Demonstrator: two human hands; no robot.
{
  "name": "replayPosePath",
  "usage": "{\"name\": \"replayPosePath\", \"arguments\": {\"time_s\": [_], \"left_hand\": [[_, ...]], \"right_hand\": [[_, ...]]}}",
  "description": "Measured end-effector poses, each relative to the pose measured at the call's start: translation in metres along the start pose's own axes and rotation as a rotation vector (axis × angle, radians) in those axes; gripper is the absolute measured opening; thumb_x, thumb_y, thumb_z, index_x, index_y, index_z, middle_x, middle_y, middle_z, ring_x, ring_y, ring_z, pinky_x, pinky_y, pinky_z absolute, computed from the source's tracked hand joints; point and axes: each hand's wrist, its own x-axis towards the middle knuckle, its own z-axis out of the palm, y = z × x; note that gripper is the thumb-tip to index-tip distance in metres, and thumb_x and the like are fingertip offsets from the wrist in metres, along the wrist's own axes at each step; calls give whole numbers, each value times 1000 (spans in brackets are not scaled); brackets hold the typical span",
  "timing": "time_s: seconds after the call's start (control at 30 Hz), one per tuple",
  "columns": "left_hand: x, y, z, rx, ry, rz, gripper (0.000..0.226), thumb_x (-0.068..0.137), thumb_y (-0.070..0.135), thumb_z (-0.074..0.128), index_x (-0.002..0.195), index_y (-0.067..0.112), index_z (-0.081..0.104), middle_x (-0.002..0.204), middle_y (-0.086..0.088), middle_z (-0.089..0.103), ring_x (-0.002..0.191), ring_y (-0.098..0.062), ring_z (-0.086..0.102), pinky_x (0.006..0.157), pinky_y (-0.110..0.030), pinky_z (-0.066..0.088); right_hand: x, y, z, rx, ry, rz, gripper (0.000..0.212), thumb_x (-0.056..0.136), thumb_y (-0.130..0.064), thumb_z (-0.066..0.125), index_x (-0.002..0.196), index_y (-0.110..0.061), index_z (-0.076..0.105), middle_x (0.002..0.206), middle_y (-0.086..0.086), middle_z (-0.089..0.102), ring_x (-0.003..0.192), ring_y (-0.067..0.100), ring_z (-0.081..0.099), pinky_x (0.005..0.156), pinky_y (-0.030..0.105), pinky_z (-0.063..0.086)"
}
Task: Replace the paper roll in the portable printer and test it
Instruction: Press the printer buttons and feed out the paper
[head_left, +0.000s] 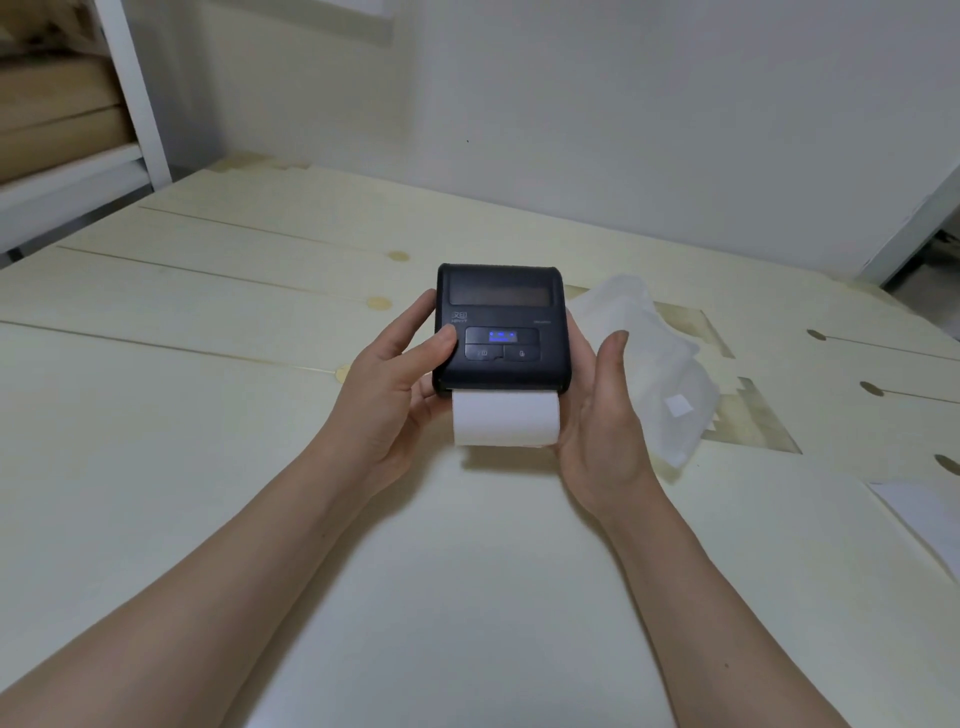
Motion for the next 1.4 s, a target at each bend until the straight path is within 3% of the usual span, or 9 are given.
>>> {"name": "replayPosePath", "arguments": {"time_s": [0.1,0.17,0.3,0.4,0.5,0.63,0.77,1.13,1.4], "left_hand": [[2,1,-2,2,21,18,52,95,14,57,144,26,46,125,1,70,97,-17,69,71,-25,56],[2,2,-4,1,46,23,54,95,14,58,145,25,44,125,0,70,95,-17,70,74,-26,55],[4,3,-9,-10,103,27,55,94,14,59,146,24,43,126,-1,69,93,-17,71,74,-28,56],[5,5,-10,-28,134,28,53,95,15,58,145,22,45,129,-1,68,93,-16,71,69,-25,56],[5,6,-10,-51,165,30,52,95,15,58,145,21,45,129,-3,67,90,-15,71,68,-26,57],[4,7,-10,-51,185,31,53,94,15,60,145,20,45,126,-4,69,87,-17,71,69,-27,57],[1,7,-6,-49,219,34,56,93,13,61,145,20,44,118,-1,73,86,-17,73,70,-28,58],[-2,5,-1,-188,352,-24,60,95,12,59,150,19,36,110,-1,72,72,-13,73,61,-27,58],[-1,6,-3,-316,447,-59,60,96,10,58,150,18,34,123,-8,67,95,-19,69,74,-33,59]], "right_hand": [[1,3,-2,-47,-20,17,73,91,-73,11,152,-37,29,151,-6,47,135,20,50,103,53,45],[-1,3,0,-57,11,58,78,85,-78,18,152,-39,25,149,-8,49,122,22,60,68,40,58],[-4,1,4,-53,108,114,94,72,-76,25,154,-31,22,135,1,61,98,24,70,44,32,52],[-3,0,4,-126,150,147,80,83,-70,27,148,-24,33,118,14,69,78,26,70,44,31,50],[-6,4,4,-288,146,98,43,100,-34,50,139,-19,43,90,10,71,65,23,61,52,33,49],[-8,8,1,-356,45,55,46,92,0,61,130,-22,46,81,0,71,73,14,59,61,25,47],[-7,6,1,-344,34,64,49,90,2,60,127,-25,46,79,-6,73,76,14,59,64,23,46],[-7,8,1,-391,-12,79,70,83,-11,65,145,-18,33,89,15,70,81,17,60,78,28,44],[-11,7,3,-475,-60,87,74,85,-13,64,147,-29,27,72,-14,66,78,15,60,88,31,44]]}}
